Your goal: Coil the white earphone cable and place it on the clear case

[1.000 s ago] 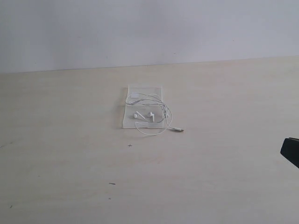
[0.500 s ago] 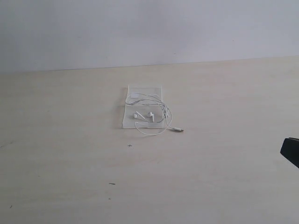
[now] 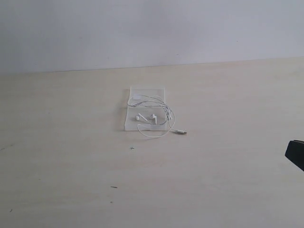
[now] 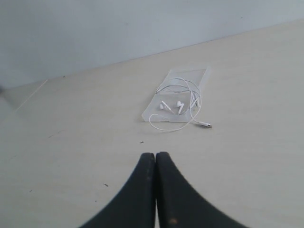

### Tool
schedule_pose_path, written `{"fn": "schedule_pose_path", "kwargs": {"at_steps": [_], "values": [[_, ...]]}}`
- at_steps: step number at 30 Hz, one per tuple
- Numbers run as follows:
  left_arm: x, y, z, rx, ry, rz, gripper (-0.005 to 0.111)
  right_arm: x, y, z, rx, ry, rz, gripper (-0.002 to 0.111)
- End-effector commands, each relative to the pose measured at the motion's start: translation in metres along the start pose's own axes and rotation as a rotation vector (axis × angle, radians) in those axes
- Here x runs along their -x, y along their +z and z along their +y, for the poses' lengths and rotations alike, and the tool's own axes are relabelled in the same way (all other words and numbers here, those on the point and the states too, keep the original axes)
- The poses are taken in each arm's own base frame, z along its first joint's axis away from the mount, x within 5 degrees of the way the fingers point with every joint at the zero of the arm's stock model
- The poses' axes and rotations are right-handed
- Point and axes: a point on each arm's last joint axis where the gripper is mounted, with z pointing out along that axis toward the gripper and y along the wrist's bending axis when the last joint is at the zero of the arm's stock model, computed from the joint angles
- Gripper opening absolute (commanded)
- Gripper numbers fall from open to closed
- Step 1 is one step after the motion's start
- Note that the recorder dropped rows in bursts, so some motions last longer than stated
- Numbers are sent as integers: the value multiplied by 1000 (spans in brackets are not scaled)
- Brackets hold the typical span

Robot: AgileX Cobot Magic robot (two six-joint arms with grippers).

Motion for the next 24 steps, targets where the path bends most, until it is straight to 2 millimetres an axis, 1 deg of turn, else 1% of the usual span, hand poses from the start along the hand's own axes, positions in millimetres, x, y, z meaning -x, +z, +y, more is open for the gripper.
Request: {"fn": "schedule_pose_path", "kwargs": {"at_steps": [1,19,22,24], "values": [[0,0,0,-2,-4,-4,0,0,-1,0,0,2,-6,0],[0,0,0,-2,-4,-4,0,0,-1,0,0,2,-6,0],[0,0,0,1,41,-5,0,0,-1,0,0,2,-6,0],[0,0,0,-5,41,-3,0,0,-1,0,0,2,-6,0]]}}
